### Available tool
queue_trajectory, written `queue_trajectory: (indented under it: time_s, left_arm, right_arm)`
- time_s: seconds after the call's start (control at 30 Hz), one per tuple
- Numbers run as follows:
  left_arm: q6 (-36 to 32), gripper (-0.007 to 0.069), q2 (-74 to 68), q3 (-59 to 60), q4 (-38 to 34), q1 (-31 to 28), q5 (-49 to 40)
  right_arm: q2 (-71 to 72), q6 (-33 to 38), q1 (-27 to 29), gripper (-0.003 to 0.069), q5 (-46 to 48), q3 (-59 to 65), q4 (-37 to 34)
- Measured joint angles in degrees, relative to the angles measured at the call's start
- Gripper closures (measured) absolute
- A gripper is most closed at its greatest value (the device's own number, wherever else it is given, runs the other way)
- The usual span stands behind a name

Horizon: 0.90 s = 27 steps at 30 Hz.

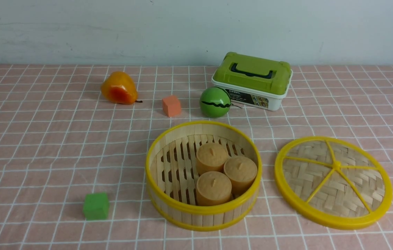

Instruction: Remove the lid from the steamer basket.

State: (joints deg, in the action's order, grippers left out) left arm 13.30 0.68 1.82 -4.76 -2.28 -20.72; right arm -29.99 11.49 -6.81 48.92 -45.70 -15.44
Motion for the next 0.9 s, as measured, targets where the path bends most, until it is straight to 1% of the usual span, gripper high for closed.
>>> queue_trajectory:
  time_s: [0.23, 0.3, 0.37, 0.5, 0.63, 0.67, 0.7, 0.77, 0.83, 0.87, 0.9]
  left_arm:
    - [0.0, 0.0386, 0.0, 0.0, 0.0, 0.0, 0.0]
    - [0.0, 0.0386, 0.0, 0.0, 0.0, 0.0, 0.0]
    - [0.0, 0.0386, 0.0, 0.0, 0.0, 0.0, 0.0]
    - [0.0, 0.0386, 0.0, 0.0, 0.0, 0.0, 0.0]
    - [0.0, 0.0386, 0.0, 0.0, 0.0, 0.0, 0.0]
    - [0.0, 0.0386, 0.0, 0.0, 0.0, 0.0, 0.0]
    - [0.0, 0.0386, 0.0, 0.0, 0.0, 0.0, 0.0]
    - [0.0, 0.0386, 0.0, 0.0, 0.0, 0.0, 0.0]
    - [0.0, 0.0386, 0.0, 0.0, 0.0, 0.0, 0.0]
    - [0.0, 0.0386, 0.0, 0.0, 0.0, 0.0, 0.0]
    - [0.0, 0.0386, 0.0, 0.0, 0.0, 0.0, 0.0]
  right_arm:
    - [0.2, 0.0, 0.0, 0.0672, 0.2, 0.0, 0.3]
    - [0.2, 0.1, 0.0, 0.0672, -1.4, 0.8, 0.4]
    - [0.4, 0.2, 0.0, 0.0672, -6.7, 3.1, 0.3]
    - [3.9, 0.2, 0.0, 0.0672, -22.0, 12.2, 0.5]
    - [12.2, 0.0, 0.2, 0.0672, -39.1, 27.8, 2.9]
    - [13.1, -0.1, 0.3, 0.0672, -39.6, 28.5, 3.2]
    - [15.6, -0.8, 1.0, 0.0672, -42.2, 32.9, 3.7]
    - [19.0, -3.0, 2.6, 0.0672, -44.2, 37.5, 5.0]
    - [22.4, -5.5, 4.5, 0.0672, -44.3, 41.6, 7.6]
    - [22.7, -5.8, 4.7, 0.0672, -44.3, 41.6, 7.9]
    - [24.6, -8.0, 6.2, 0.0672, -43.6, 43.8, 10.0]
